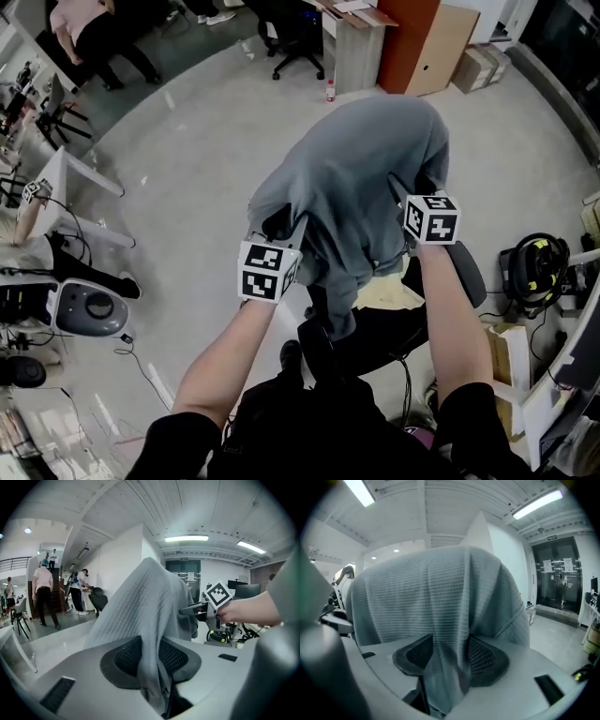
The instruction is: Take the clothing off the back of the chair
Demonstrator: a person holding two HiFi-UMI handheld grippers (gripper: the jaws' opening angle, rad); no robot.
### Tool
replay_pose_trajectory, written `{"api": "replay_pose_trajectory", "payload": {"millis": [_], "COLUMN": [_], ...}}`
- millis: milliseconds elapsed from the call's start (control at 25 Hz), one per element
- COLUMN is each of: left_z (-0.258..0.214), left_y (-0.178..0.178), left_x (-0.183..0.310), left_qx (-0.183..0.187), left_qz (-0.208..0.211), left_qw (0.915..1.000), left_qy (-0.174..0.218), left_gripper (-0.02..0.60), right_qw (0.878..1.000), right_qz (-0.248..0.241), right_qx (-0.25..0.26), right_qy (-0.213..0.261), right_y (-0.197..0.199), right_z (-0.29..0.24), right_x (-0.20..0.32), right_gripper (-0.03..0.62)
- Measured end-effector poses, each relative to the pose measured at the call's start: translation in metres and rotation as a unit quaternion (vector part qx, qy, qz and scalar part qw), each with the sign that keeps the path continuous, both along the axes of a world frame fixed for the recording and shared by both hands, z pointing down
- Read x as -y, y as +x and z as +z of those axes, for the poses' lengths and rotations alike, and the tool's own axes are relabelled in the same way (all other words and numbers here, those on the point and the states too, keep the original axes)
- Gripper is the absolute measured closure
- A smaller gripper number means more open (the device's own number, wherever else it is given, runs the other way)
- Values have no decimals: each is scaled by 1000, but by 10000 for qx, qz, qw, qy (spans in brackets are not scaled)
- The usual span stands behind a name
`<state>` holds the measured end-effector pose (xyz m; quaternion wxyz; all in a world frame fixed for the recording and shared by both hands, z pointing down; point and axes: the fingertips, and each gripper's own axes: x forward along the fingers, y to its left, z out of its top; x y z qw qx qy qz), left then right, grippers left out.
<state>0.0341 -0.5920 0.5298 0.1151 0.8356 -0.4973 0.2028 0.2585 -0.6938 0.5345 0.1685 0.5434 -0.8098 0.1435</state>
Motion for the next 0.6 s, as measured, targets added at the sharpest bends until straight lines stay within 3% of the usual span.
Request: {"api": "replay_pose_trajectory", "payload": {"millis": [80, 120, 160, 400, 600], "left_z": [-5, -7, -11, -45, -91], "left_y": [-4, -5, -7, -26, -60], "left_x": [-8, -13, -18, -39, -61], "left_qx": [-49, -62, -66, -327, -439], "left_qz": [171, 253, 312, 324, 294], "left_qw": [9998, 9997, 9995, 9983, 9953], "left_qy": [-20, -6, 21, 351, 814], "left_gripper": [546, 558, 563, 569, 569], "right_qw": [9999, 9999, 9997, 9954, 9886], "right_qz": [-39, -71, -114, -187, -437], "right_qx": [-49, -20, 58, 615, 771], "right_qy": [87, 132, 185, 712, 1214], "right_y": [-7, -11, -15, -30, -64], "right_z": [-11, -17, -25, -94, -150], "right_x": [-9, -16, -23, -83, -151], "right_gripper": [456, 533, 562, 568, 569]}}
